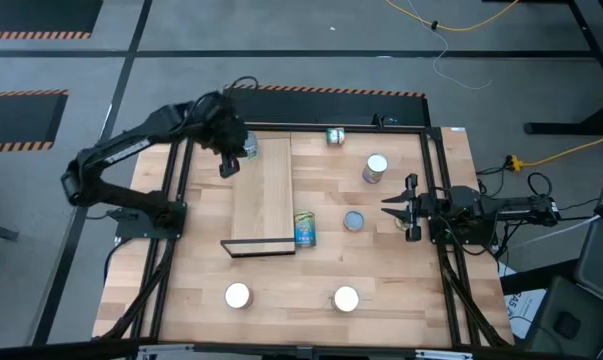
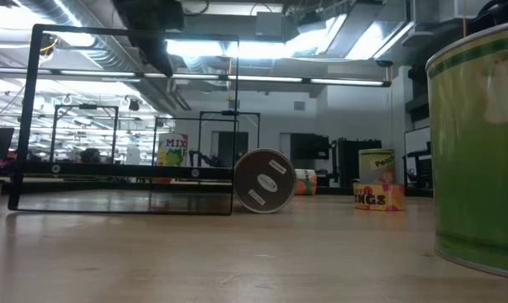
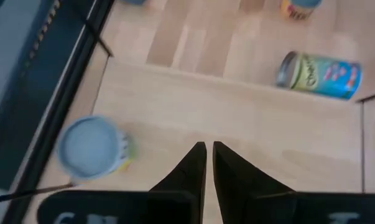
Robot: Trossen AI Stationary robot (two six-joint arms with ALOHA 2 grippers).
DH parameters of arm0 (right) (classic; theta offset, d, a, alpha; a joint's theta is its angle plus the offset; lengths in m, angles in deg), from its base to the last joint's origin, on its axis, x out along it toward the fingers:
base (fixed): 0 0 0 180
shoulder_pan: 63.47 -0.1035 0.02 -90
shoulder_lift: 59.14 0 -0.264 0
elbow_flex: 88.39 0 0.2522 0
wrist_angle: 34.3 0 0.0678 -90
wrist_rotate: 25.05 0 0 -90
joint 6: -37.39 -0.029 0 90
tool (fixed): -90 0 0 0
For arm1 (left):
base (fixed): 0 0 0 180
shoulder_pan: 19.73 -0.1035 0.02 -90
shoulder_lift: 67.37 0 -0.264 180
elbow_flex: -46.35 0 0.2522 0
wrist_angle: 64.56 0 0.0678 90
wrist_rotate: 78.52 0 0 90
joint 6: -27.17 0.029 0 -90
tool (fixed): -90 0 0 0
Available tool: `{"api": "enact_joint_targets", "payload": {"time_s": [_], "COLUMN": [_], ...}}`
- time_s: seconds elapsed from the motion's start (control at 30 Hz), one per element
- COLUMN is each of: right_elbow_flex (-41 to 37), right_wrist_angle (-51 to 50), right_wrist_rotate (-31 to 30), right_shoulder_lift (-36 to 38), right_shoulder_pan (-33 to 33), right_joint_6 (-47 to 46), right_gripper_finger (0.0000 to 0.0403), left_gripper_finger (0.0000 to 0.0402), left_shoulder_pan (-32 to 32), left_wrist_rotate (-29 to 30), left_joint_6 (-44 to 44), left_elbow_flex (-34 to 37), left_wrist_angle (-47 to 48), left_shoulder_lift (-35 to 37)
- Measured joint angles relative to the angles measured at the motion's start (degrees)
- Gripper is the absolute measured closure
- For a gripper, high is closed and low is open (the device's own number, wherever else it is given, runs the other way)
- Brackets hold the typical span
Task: Pick and place cans onto a shelf
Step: Put the small canned pineapples on the shelf
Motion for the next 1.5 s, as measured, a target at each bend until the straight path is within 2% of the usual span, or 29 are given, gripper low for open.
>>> {"api": "enact_joint_targets", "payload": {"time_s": [0.17, 0.33, 0.73, 0.93, 1.13, 1.23, 1.4, 1.5], "right_elbow_flex": [0.00, 0.00, 0.00, 0.25, 4.87, 7.83, 13.14, 16.01], "right_wrist_angle": [0.06, 0.60, 8.71, 14.72, 14.37, 13.73, 11.62, 11.49], "right_wrist_rotate": [-0.02, -0.02, -0.02, -2.49, -7.55, -9.96, -19.13, -21.83], "right_shoulder_lift": [-0.01, 0.01, -0.01, -0.01, -1.36, -4.36, -12.40, -17.52], "right_shoulder_pan": [0.01, 0.01, -0.01, -0.01, 0.02, 0.02, 0.23, 1.55], "right_joint_6": [-0.02, -0.07, -0.15, -0.04, 0.07, 0.11, 0.20, 0.24], "right_gripper_finger": [0.0298, 0.0298, 0.0298, 0.0298, 0.0298, 0.0298, 0.0298, 0.0298], "left_gripper_finger": [0.0376, 0.0371, 0.0383, 0.0373, 0.0361, 0.0358, 0.0356, 0.0355], "left_shoulder_pan": [3.70, 7.59, 17.94, 21.78, 23.58, 23.79, 23.77, 23.79], "left_wrist_rotate": [0.06, 0.10, 1.55, 5.41, 8.24, 9.39, 11.69, 12.85], "left_joint_6": [-6.00, -9.77, -11.21, -11.08, -11.04, -11.06, -11.08, -11.08], "left_elbow_flex": [10.17, 17.52, 24.97, 25.38, 25.38, 25.38, 25.38, 25.38], "left_wrist_angle": [-12.25, -22.81, -41.76, -46.22, -47.17, -47.43, -47.45, -47.45], "left_shoulder_lift": [5.81, 7.57, 6.53, 6.53, 6.53, 6.53, 6.53, 6.53]}}
